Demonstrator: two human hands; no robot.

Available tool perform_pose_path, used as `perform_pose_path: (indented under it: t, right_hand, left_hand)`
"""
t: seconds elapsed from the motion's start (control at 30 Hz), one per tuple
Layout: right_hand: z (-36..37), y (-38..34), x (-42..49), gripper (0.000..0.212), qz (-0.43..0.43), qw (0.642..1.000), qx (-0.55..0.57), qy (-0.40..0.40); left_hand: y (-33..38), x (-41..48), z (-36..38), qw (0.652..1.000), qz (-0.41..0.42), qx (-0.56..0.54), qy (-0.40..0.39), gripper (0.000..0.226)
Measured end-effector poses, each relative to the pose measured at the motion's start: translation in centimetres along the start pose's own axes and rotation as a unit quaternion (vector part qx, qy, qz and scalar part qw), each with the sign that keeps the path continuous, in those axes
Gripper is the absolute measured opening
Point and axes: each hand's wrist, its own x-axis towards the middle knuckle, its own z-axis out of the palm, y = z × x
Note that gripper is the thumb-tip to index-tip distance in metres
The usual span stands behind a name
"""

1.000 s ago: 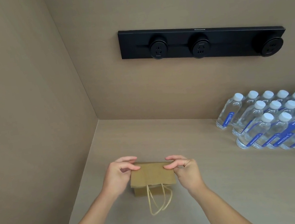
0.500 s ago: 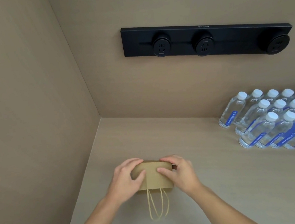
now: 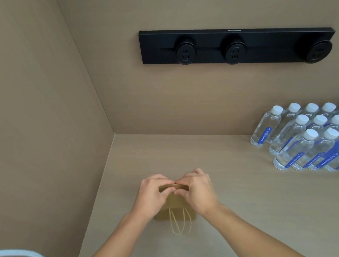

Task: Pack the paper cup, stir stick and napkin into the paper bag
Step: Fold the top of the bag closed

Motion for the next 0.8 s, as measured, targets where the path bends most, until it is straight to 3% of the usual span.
perform_pose_path:
  t: [0.23,0.5,0.8]
  right_hand:
    - [-1.2,1.6,0.3,0.014,0.017,0.998,0.051,-0.028]
    - [-1.9,3.3,0.0,0.034,0.095,0.985,0.11,-0.089]
    - [-0.4,3.4,-0.6,0.061,0.197,0.935,0.26,-0.137]
  left_hand:
    - [-1.7,0.3,-1.6,0.994,-0.079,0.023,-0.066,0.033]
    - [-3.7,0.1,-2.6,0.982,-0.148,-0.03,-0.115,0.062]
    - [-4.2,-1.1,0.1,0.965,-0.196,-0.125,-0.117,0.081]
